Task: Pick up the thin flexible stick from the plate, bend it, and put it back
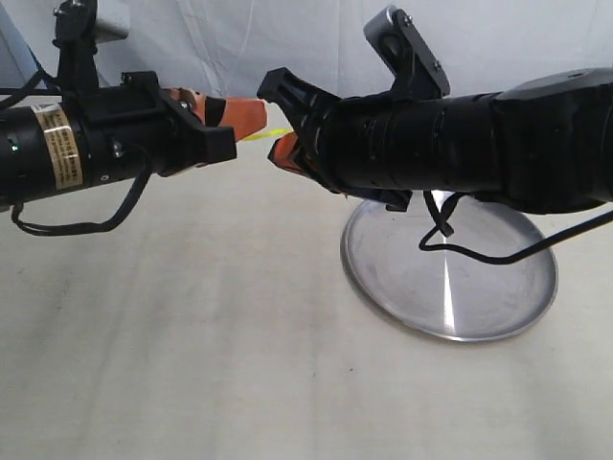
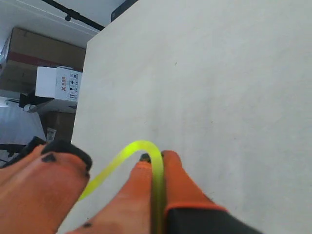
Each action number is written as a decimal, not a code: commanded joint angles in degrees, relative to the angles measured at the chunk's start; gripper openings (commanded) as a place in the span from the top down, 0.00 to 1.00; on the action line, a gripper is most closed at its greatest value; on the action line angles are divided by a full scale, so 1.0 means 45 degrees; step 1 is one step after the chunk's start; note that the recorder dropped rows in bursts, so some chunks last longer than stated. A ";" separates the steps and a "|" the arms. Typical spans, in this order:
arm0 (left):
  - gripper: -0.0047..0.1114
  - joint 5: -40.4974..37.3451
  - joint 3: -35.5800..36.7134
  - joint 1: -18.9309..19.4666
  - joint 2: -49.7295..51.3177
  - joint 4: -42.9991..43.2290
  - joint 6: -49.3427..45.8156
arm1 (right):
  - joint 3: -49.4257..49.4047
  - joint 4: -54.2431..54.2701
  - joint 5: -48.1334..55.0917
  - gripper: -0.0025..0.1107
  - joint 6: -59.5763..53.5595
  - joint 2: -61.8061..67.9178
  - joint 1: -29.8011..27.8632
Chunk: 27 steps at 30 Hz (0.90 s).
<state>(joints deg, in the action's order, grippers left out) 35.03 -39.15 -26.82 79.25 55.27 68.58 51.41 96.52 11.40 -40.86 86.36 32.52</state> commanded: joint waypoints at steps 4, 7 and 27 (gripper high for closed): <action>0.96 0.1104 -0.0030 -0.0171 0.0316 -0.0474 -0.0692 | 0.0233 0.0369 0.0841 0.99 -0.0183 0.0019 0.0161; 0.96 0.1074 -0.0030 -0.0518 0.0450 -0.0591 -0.0695 | 0.0233 0.0411 0.0781 0.99 -0.0183 0.0019 0.0161; 0.96 0.0055 -0.0061 -0.1186 0.0751 -0.1598 -0.2896 | 0.0233 0.0761 0.1442 0.99 -0.0242 0.0019 0.0161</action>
<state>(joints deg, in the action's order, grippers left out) 34.61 -39.23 -30.90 81.66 46.90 56.64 51.41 100.16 9.87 -40.86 86.88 32.52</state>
